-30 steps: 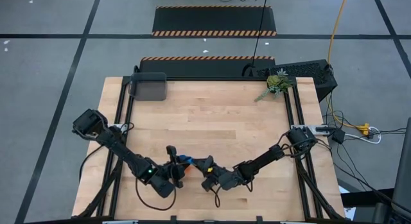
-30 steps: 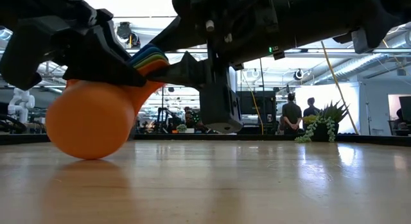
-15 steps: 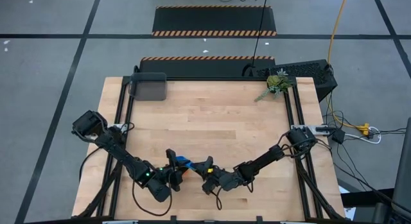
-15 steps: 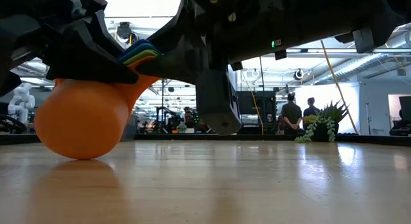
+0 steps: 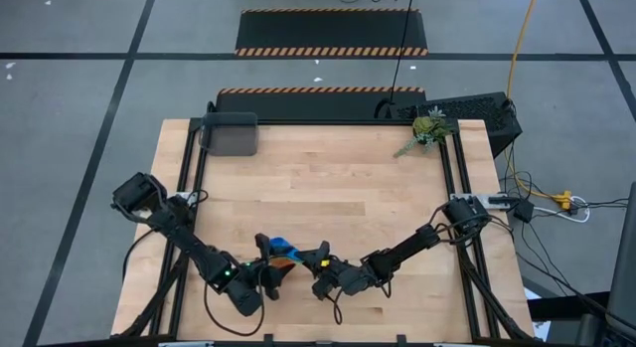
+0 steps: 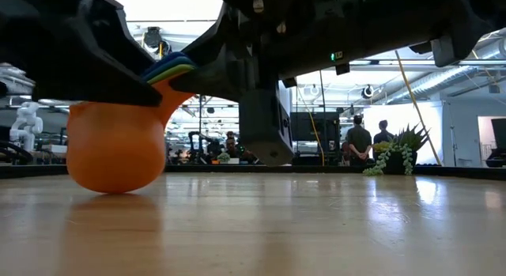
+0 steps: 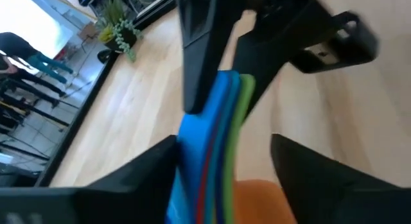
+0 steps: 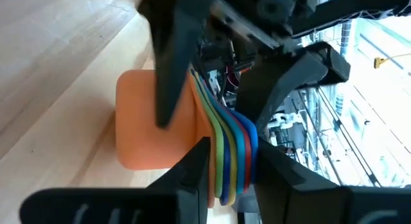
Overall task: Nest measuring cups in basket
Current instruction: Put the stacked measuring cups into the black bin
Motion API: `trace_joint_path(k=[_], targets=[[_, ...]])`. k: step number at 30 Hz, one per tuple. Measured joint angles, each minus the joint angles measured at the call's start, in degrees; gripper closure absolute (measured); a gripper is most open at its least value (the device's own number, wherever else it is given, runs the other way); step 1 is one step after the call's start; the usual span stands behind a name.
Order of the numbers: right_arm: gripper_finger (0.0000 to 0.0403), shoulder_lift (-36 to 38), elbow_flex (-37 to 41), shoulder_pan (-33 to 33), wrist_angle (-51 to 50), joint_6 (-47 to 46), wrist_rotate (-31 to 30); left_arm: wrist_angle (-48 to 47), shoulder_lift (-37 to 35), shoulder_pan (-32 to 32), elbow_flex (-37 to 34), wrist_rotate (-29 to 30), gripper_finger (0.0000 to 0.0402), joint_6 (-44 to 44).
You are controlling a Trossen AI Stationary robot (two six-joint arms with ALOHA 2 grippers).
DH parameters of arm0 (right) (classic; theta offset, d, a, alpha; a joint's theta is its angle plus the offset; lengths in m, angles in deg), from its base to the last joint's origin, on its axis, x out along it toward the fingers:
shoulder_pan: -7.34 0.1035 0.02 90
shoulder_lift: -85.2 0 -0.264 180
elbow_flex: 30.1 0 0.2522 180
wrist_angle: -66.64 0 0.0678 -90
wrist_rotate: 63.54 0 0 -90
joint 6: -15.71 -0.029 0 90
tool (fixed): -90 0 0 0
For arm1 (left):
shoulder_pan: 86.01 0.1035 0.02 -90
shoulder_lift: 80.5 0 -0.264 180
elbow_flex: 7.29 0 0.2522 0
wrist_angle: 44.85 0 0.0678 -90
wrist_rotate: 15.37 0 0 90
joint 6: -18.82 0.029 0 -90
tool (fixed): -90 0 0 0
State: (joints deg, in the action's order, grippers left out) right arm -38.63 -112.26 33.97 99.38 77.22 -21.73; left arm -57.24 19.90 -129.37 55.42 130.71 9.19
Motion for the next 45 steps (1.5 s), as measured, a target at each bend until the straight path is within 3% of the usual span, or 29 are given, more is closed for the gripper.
trace_joint_path(k=[3, 7, 11, 21, 26, 29, 36, 41, 45], targets=[[0.0331, 0.0, 0.0, 0.0, 0.0, -0.2, -0.9, 1.6, -1.0, -1.3, 0.0, 0.0, 0.0116, -0.2], [0.0332, -0.1, 0.0, -0.3, -0.2, -0.2, -3.1, 1.6, -5.0, -2.9, 0.0, -0.2, 0.0097, -3.9], [0.0332, -0.1, 0.0, -0.1, -0.1, 1.0, -2.5, -2.7, -10.8, -3.2, 0.1, -1.1, 0.0110, -8.7], [0.0332, -0.1, 0.0, 1.1, 0.7, 5.1, 1.0, -14.3, -21.2, 4.7, 0.1, -13.7, 0.0157, -12.9], [0.0332, -0.1, 0.0, 1.2, 0.9, 5.8, 2.0, -12.0, -21.1, 9.8, 0.1, -30.0, 0.0144, -9.8], [0.0332, -0.1, 0.0, 1.2, 0.9, 6.2, 2.0, -12.2, -20.7, 11.9, 0.1, -35.3, 0.0128, -8.4], [0.0332, -0.1, 0.0, 1.2, 0.9, 7.1, 2.1, -12.3, -20.7, 16.0, 0.1, -38.5, 0.0115, -3.3], [0.0332, -0.1, 0.0, 1.2, 0.9, 8.0, 2.1, -10.6, -19.1, 19.1, 0.1, -44.4, 0.0115, 0.0], [0.0332, -0.1, 0.0, 1.2, 0.9, 8.6, 2.2, -9.5, -16.8, 19.7, 0.2, -44.6, 0.0114, 2.6]])
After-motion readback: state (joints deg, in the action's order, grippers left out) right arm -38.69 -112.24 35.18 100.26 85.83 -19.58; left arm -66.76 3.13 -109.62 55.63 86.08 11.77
